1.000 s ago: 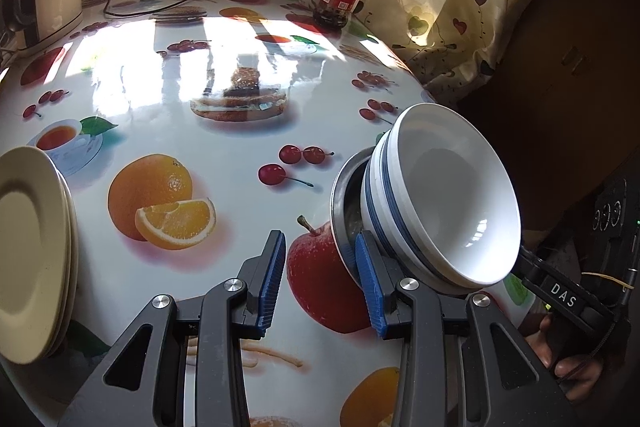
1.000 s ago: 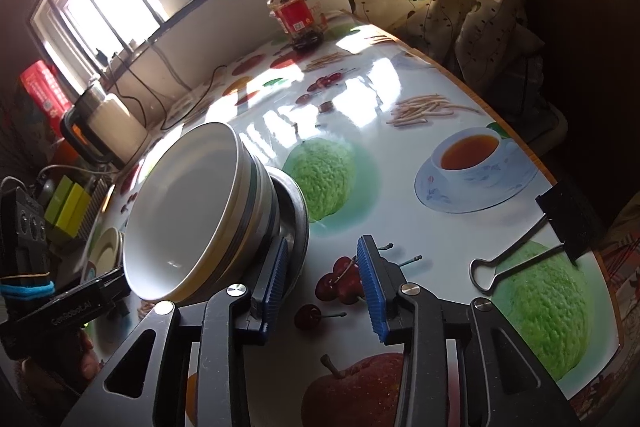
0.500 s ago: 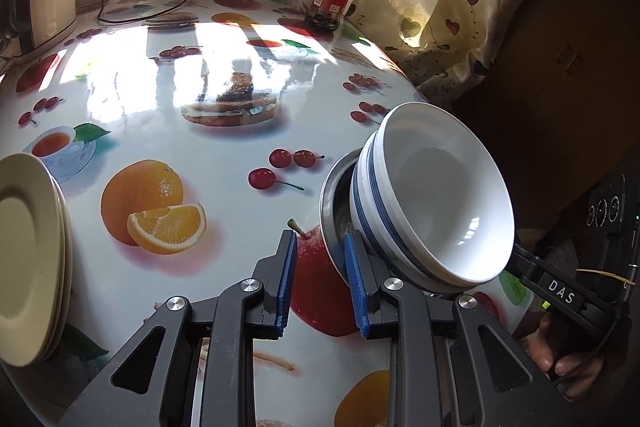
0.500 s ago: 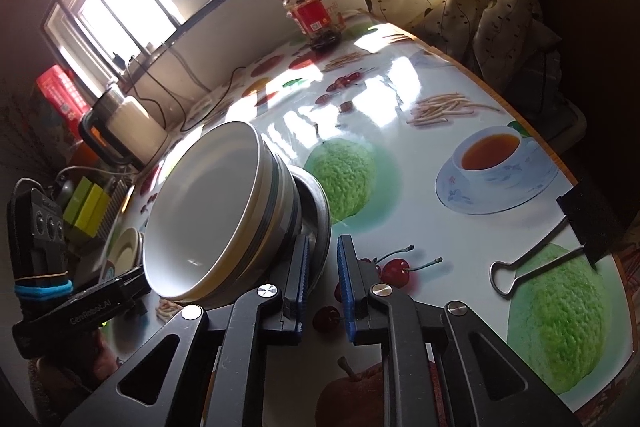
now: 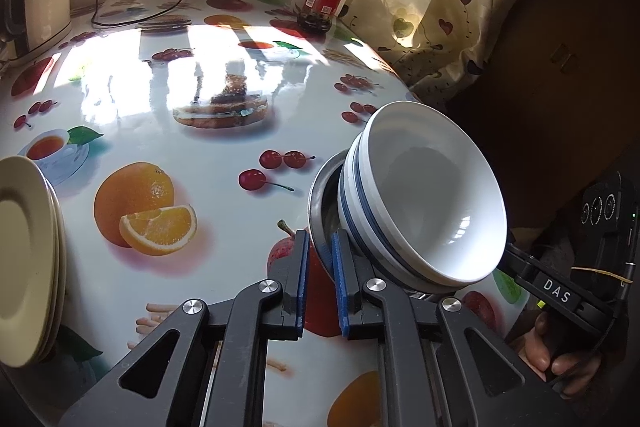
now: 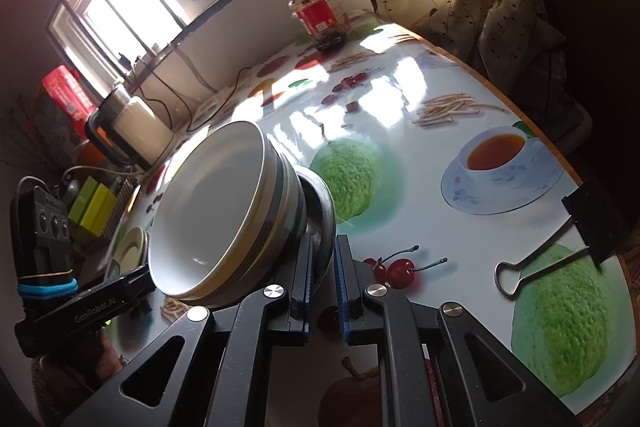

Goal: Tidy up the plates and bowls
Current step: 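Lift the metal bowl with its nested white bowls using both tools, then carry the bowl stack with both tools toward the cream plate stack, then lower the bowl stack onto the cream plates with both tools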

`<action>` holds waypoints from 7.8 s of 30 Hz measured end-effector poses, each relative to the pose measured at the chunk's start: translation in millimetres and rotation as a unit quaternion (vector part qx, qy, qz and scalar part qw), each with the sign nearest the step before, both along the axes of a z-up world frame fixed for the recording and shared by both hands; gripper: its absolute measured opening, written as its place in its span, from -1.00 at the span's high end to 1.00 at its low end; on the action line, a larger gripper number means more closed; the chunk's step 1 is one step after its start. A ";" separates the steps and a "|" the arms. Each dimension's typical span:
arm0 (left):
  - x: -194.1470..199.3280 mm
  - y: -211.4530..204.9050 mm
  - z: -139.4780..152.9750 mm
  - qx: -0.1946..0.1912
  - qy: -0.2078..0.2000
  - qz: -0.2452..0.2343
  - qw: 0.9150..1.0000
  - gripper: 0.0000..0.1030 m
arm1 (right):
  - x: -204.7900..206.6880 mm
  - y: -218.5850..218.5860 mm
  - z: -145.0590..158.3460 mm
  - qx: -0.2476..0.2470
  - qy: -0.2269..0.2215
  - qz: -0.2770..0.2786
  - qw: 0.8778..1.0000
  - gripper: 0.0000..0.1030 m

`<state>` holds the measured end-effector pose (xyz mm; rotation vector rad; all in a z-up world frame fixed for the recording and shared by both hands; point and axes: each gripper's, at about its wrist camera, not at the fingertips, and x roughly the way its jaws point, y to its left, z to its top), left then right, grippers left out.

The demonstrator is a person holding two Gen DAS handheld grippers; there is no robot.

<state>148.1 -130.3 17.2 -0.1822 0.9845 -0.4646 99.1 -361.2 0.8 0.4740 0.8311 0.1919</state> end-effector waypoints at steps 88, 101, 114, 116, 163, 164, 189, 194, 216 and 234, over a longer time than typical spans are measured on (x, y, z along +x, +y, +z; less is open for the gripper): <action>1.6 5.5 -0.5 -0.021 -0.005 0.015 1.000 0.87 | 17.2 -7.2 -10.5 0.056 -0.005 0.020 0.998 0.77; -0.5 14.3 1.4 -0.034 -0.002 0.021 0.999 0.91 | 16.0 -1.8 -10.5 0.054 0.000 0.021 0.998 0.77; 7.8 16.1 -7.5 -0.042 0.017 0.026 0.999 0.70 | 15.3 -4.3 -13.3 0.055 -0.003 0.024 0.998 0.76; 8.7 17.5 -8.4 -0.051 0.019 0.024 0.998 0.74 | 15.0 -4.7 -13.6 0.060 -0.003 0.025 0.998 0.76; -15.2 78.2 26.9 -0.064 -0.018 0.084 0.994 0.84 | 22.9 52.3 19.0 0.055 -0.019 0.087 0.994 0.77; -16.1 81.2 27.5 -0.062 -0.019 0.087 0.994 0.84 | 24.0 55.1 19.2 0.056 -0.019 0.091 0.994 0.77; -36.5 168.0 40.7 -0.049 -0.034 0.168 0.984 0.84 | 45.0 148.6 32.3 0.051 -0.013 0.175 0.983 0.77; -39.4 183.0 42.7 -0.043 -0.038 0.184 0.981 0.84 | 50.5 166.2 34.1 0.053 -0.012 0.190 0.980 0.77; -51.6 247.0 29.4 -0.029 -0.035 0.248 0.968 0.94 | 70.7 241.8 28.0 0.041 -0.006 0.253 0.967 0.79; -47.8 264.8 20.2 -0.053 -0.031 0.260 0.964 0.94 | 81.8 261.8 11.5 0.037 0.009 0.258 0.966 0.77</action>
